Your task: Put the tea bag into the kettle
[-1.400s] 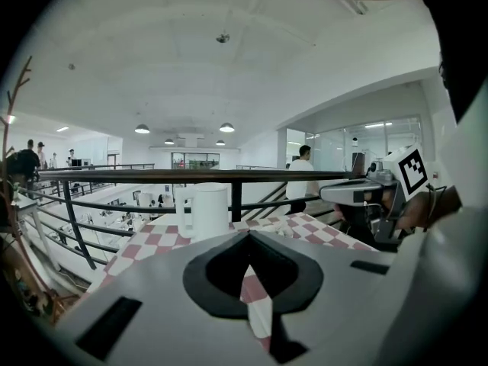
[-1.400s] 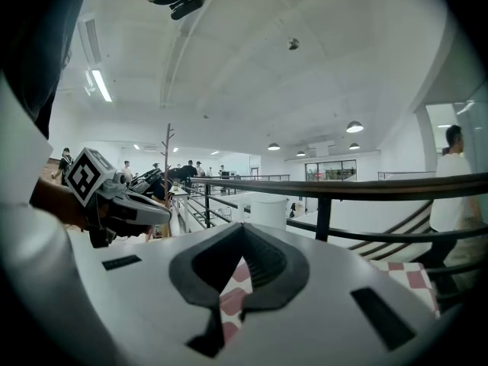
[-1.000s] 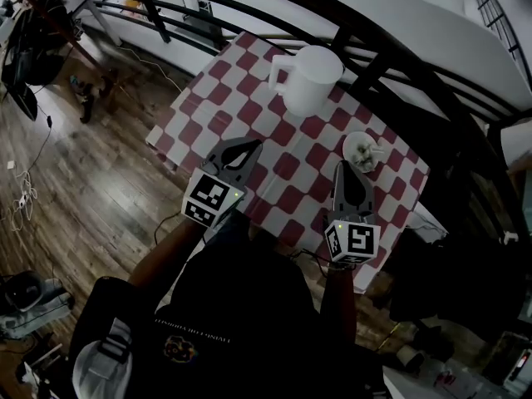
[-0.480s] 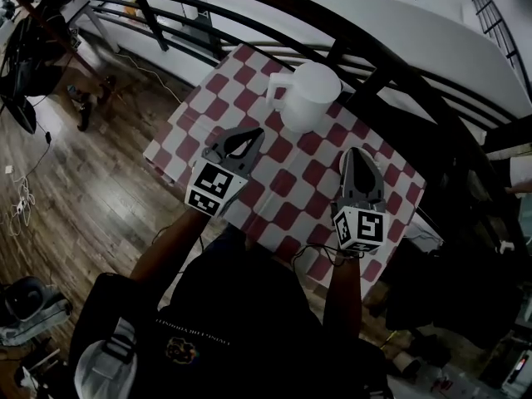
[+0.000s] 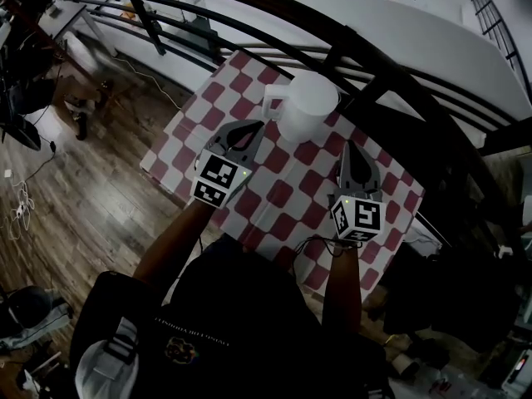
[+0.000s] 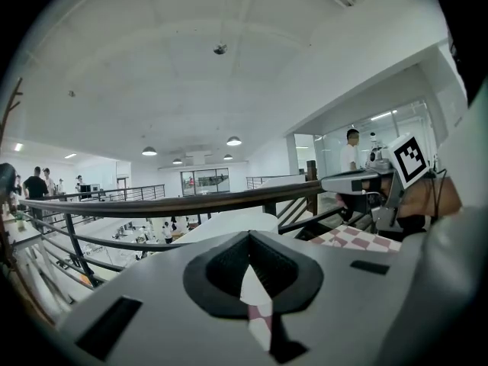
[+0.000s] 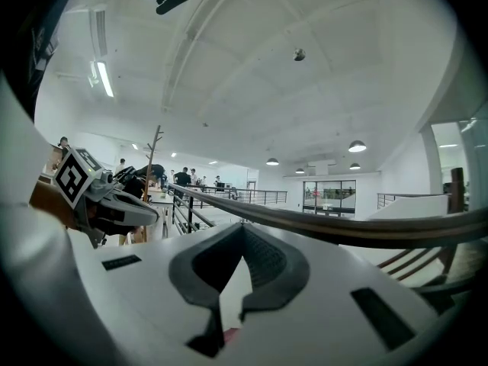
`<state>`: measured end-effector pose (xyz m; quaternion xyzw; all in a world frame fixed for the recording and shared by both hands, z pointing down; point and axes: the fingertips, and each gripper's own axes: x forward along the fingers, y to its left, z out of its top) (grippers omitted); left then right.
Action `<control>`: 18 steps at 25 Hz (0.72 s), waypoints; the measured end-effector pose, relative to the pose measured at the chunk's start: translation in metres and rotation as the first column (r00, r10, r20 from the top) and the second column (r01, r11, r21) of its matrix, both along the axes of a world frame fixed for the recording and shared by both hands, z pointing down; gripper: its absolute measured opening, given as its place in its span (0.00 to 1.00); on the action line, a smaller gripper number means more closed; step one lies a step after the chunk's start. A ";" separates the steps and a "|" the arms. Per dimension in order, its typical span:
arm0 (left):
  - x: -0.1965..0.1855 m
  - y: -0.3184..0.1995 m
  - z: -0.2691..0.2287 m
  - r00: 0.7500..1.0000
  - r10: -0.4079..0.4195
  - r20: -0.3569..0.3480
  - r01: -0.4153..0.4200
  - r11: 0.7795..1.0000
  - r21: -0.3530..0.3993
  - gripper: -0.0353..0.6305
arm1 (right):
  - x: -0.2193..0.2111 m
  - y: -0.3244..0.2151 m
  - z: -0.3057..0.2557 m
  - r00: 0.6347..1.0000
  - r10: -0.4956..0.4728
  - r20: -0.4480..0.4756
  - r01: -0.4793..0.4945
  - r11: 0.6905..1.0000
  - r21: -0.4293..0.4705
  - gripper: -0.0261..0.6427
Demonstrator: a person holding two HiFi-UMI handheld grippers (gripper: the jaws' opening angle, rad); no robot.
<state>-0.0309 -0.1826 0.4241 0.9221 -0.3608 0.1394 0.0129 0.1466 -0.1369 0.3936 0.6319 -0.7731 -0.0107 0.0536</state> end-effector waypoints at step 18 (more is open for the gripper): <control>0.018 -0.072 0.023 0.999 -0.037 0.020 0.037 0.999 -0.023 0.05 | 0.012 -0.075 0.036 0.999 -0.006 0.036 0.008 0.998 -0.069 0.05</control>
